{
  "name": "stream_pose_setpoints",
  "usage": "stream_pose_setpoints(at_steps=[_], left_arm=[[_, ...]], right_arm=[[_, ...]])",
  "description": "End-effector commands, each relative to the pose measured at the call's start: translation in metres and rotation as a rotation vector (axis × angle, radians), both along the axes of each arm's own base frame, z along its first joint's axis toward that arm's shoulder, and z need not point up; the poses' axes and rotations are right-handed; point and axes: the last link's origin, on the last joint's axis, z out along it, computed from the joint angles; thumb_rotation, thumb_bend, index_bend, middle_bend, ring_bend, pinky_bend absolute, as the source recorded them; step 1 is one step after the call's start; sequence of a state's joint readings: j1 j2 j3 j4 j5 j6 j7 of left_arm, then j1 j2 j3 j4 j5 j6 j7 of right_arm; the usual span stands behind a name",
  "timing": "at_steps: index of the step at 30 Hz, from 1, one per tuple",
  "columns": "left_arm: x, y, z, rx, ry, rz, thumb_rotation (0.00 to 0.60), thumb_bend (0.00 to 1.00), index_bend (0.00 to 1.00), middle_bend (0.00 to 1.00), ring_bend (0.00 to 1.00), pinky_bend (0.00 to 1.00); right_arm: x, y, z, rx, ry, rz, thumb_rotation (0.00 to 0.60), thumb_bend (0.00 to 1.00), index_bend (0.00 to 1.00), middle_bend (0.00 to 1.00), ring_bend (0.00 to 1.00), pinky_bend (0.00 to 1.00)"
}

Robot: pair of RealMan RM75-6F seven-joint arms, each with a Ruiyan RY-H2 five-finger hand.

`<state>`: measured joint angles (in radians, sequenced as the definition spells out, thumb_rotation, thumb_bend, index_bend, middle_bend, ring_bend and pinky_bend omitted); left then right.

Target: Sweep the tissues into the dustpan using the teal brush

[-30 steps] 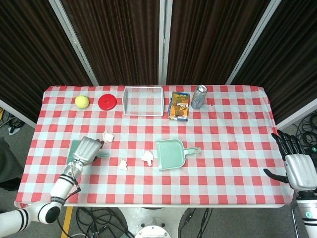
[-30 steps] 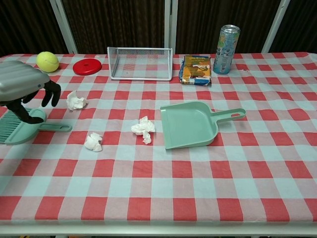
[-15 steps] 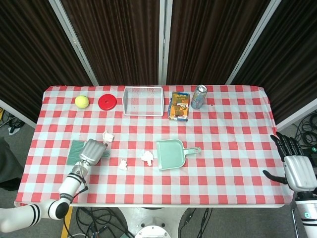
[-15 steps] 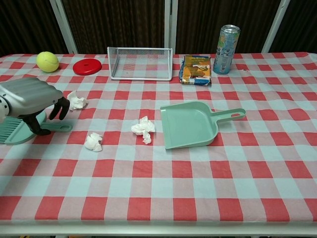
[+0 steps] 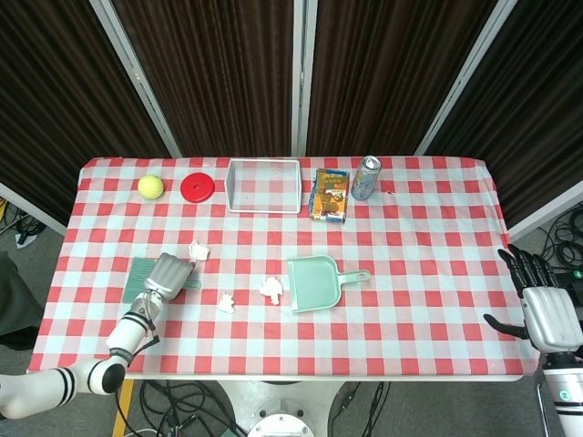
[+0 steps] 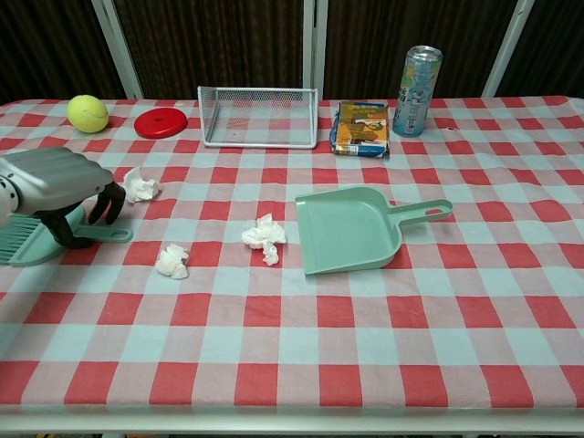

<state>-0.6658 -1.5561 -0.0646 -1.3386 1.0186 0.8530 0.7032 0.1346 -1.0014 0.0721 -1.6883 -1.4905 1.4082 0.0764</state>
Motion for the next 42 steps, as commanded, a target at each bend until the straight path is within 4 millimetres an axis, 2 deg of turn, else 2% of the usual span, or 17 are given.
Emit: stream_pose_setpoints(at_steps=[1,10,17,19,22,25,27,29,34,37,42], left_arm=[[-0.002,-0.001,-0.001,-0.008,-0.008,0.007,0.600,0.28,0.45,0.49,0.65,0.86],[-0.003,-0.002,-0.002,-0.015,-0.002,-0.008,0.600,0.29,0.47,0.49,0.65,0.87],[-0.003,-0.003,-0.001,-0.014,0.004,-0.034,0.600,0.36,0.51,0.52,0.66,0.86],[-0.003,-0.004,0.003,-0.013,-0.009,-0.046,0.600,0.38,0.51,0.52,0.66,0.87],[-0.001,-0.004,0.014,-0.001,-0.039,-0.071,0.600,0.40,0.51,0.54,0.66,0.86],[-0.001,-0.005,0.029,0.028,-0.076,-0.101,0.600,0.41,0.51,0.54,0.66,0.86],[0.000,-0.007,0.041,0.046,-0.123,-0.108,0.600,0.41,0.52,0.55,0.66,0.86],[0.001,-0.009,0.051,0.050,-0.184,-0.105,0.600,0.41,0.52,0.55,0.66,0.86],[0.006,-0.018,0.073,0.042,-0.399,-0.079,0.600,0.42,0.52,0.55,0.66,0.87],[0.008,-0.021,0.081,0.042,-0.470,-0.098,0.600,0.42,0.52,0.55,0.66,0.87],[0.015,-0.027,0.086,0.023,-0.534,-0.136,0.600,0.42,0.52,0.55,0.66,0.86]], right_arm=[[0.000,0.000,0.000,0.000,-0.001,0.000,0.600,0.03,0.00,0.00,0.00,0.00],[0.000,0.000,-0.001,0.004,-0.001,-0.001,0.600,0.03,0.00,0.00,0.00,0.00],[-0.001,0.001,-0.002,0.012,-0.003,-0.006,0.600,0.03,0.00,0.00,0.00,0.00],[-0.001,0.000,-0.002,0.013,0.001,-0.004,0.600,0.03,0.00,0.00,0.00,0.00],[0.002,-0.001,-0.005,0.025,0.010,0.009,0.600,0.09,0.00,0.00,0.00,0.00],[0.009,-0.007,-0.012,0.049,0.024,0.037,0.600,0.14,0.00,0.05,0.00,0.00],[0.016,-0.013,-0.019,0.069,0.024,0.058,0.600,0.16,0.03,0.11,0.00,0.00],[0.023,-0.020,-0.025,0.091,0.032,0.075,0.600,0.19,0.11,0.19,0.01,0.02],[0.046,-0.045,-0.053,0.178,0.033,0.122,0.600,0.21,0.27,0.31,0.11,0.14],[0.062,-0.061,-0.069,0.221,0.062,0.141,0.600,0.18,0.30,0.35,0.14,0.17],[0.089,-0.085,-0.103,0.285,0.132,0.172,0.600,0.10,0.30,0.36,0.14,0.18]])
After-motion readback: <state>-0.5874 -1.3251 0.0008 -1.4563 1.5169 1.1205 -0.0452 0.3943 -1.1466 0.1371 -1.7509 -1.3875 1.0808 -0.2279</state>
